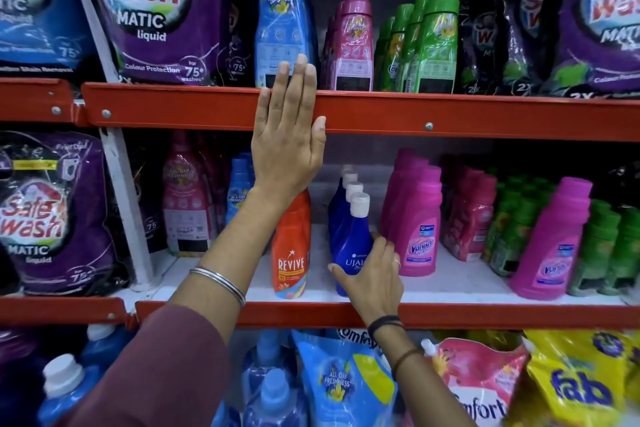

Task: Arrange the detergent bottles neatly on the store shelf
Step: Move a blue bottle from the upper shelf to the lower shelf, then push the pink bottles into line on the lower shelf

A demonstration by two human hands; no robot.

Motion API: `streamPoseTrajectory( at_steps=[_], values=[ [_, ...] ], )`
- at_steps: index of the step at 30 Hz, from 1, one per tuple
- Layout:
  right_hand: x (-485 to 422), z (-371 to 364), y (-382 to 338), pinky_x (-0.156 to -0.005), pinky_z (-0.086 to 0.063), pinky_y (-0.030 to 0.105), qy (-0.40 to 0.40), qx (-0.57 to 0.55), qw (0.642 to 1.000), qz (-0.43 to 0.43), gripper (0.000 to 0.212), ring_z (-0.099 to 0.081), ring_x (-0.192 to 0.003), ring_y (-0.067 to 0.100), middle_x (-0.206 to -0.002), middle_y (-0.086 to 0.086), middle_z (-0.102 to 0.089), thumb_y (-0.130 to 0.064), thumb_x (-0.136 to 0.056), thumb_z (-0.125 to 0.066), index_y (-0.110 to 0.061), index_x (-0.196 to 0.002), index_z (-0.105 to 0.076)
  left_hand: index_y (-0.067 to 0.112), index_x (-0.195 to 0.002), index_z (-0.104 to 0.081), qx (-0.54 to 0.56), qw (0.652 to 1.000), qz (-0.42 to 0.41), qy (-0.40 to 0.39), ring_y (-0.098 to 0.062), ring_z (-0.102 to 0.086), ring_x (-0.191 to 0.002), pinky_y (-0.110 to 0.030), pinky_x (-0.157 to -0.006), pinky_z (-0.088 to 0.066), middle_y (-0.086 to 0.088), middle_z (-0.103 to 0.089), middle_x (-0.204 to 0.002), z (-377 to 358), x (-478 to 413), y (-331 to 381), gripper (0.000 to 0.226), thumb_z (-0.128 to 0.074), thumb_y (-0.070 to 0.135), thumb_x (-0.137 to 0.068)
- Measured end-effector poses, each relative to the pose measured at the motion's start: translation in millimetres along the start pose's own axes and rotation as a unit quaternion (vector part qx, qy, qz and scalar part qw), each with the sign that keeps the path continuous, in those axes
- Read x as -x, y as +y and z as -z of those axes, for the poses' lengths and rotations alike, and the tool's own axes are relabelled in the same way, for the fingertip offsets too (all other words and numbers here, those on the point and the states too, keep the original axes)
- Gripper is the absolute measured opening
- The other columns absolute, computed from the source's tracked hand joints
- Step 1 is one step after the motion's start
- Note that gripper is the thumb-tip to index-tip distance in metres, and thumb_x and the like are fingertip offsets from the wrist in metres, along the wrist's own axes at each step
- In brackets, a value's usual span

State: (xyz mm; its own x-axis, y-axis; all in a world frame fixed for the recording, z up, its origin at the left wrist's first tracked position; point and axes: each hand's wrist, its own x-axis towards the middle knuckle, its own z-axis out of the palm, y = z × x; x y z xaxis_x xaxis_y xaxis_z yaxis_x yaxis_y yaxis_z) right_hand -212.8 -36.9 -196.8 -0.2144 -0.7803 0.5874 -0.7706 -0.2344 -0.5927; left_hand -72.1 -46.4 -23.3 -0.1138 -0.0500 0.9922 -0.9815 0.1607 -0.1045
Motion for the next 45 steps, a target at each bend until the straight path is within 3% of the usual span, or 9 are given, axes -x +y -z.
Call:
streamPoseTrajectory(
  at_steps=[4,7,13,18,24,28,34,39,45],
  values=[
    [3,5,7,-0.069,-0.052,0.042,0.012,0.005,1.000,0.018,0.090,-0.052,-0.109,0.031,-0.114,0.011,-0.052,-0.069,-0.059,-0.068,-0.010,-0.122,-0.043,0.006,-0.150,-0.023,-0.008,1.000,-0.002,0.003,-0.025,-0.019,-0.147,-0.037,-0.121,-0.004,-0.011,-0.027,-0.158,0,0,0,0.056,-0.034,0.026,-0.100],
    [-4,23,23,-0.079,-0.052,0.043,0.054,-0.022,0.998,-0.003,0.091,-0.053,-0.112,0.031,-0.119,0.012,-0.054,-0.077,-0.064,-0.054,-0.009,-0.123,-0.044,0.007,-0.151,-0.020,-0.011,1.000,-0.007,0.001,-0.025,-0.017,-0.147,-0.034,-0.121,0.001,-0.011,-0.025,-0.159,-1,0,0,0.056,-0.032,0.026,-0.100],
    [-46,81,88,-0.087,-0.045,0.043,0.216,-0.073,0.973,-0.044,0.064,-0.054,-0.105,0.034,-0.114,0.017,-0.056,-0.053,-0.075,-0.067,-0.005,-0.115,-0.050,0.007,-0.152,-0.018,-0.022,1.000,-0.008,0.009,-0.026,-0.015,-0.148,-0.033,-0.121,0.004,-0.012,-0.023,-0.159,-3,1,0,0.054,-0.026,0.029,-0.103],
    [-87,129,148,-0.096,-0.035,0.044,0.317,-0.044,0.944,-0.083,0.066,-0.046,-0.116,0.038,-0.123,0.023,-0.051,-0.041,-0.077,-0.066,-0.003,-0.126,-0.044,0.008,-0.152,-0.015,-0.027,1.000,-0.004,0.007,-0.017,-0.005,-0.147,-0.034,-0.121,0.005,-0.012,-0.021,-0.160,-4,1,1,0.055,-0.025,0.030,-0.104],
    [-109,154,184,-0.103,-0.033,0.052,0.235,-0.023,0.959,-0.154,0.083,-0.035,-0.128,0.041,-0.136,0.027,-0.040,-0.035,-0.075,-0.072,0.001,-0.137,-0.029,0.007,-0.153,-0.012,-0.030,1.000,-0.002,0.008,-0.015,0.002,-0.148,-0.034,-0.122,0.005,-0.011,-0.019,-0.160,-5,1,-1,0.055,-0.025,0.030,-0.104],
    [-110,155,195,-0.093,-0.040,0.052,0.195,-0.021,0.968,-0.158,0.070,-0.044,-0.118,0.045,-0.126,0.030,-0.046,-0.029,-0.077,-0.072,0.007,-0.126,-0.038,0.007,-0.153,-0.011,-0.030,1.000,-0.001,0.009,-0.013,0.004,-0.148,-0.034,-0.122,0.005,-0.011,-0.018,-0.160,-4,1,-1,0.056,-0.026,0.029,-0.103],
    [-116,170,193,-0.081,-0.044,0.051,0.180,0.019,0.971,-0.159,0.060,-0.055,-0.098,0.043,-0.106,0.028,-0.054,-0.030,-0.067,-0.082,0.006,-0.104,-0.051,0.006,-0.152,-0.014,-0.016,1.000,-0.002,0.011,-0.027,-0.011,-0.149,-0.034,-0.122,0.005,-0.012,-0.019,-0.160,-4,0,1,0.056,-0.027,0.029,-0.102],
    [-105,167,176,-0.078,-0.045,0.049,0.176,0.038,0.975,-0.131,0.060,-0.057,-0.094,0.043,-0.104,0.026,-0.055,-0.030,-0.064,-0.082,0.004,-0.103,-0.052,0.006,-0.152,-0.015,-0.020,1.000,-0.002,0.014,-0.021,-0.006,-0.149,-0.035,-0.122,0.005,-0.012,-0.020,-0.160,-5,0,0,0.056,-0.026,0.029,-0.102],
    [-90,154,122,-0.072,-0.048,0.044,0.166,0.003,0.984,-0.072,0.066,-0.059,-0.092,0.037,-0.102,0.018,-0.060,-0.048,-0.058,-0.081,-0.005,-0.100,-0.056,0.006,-0.152,-0.018,-0.025,0.999,-0.008,0.019,-0.029,-0.014,-0.148,-0.034,-0.121,0.005,-0.013,-0.022,-0.159,-5,0,0,0.055,-0.026,0.029,-0.102]
  ],
)
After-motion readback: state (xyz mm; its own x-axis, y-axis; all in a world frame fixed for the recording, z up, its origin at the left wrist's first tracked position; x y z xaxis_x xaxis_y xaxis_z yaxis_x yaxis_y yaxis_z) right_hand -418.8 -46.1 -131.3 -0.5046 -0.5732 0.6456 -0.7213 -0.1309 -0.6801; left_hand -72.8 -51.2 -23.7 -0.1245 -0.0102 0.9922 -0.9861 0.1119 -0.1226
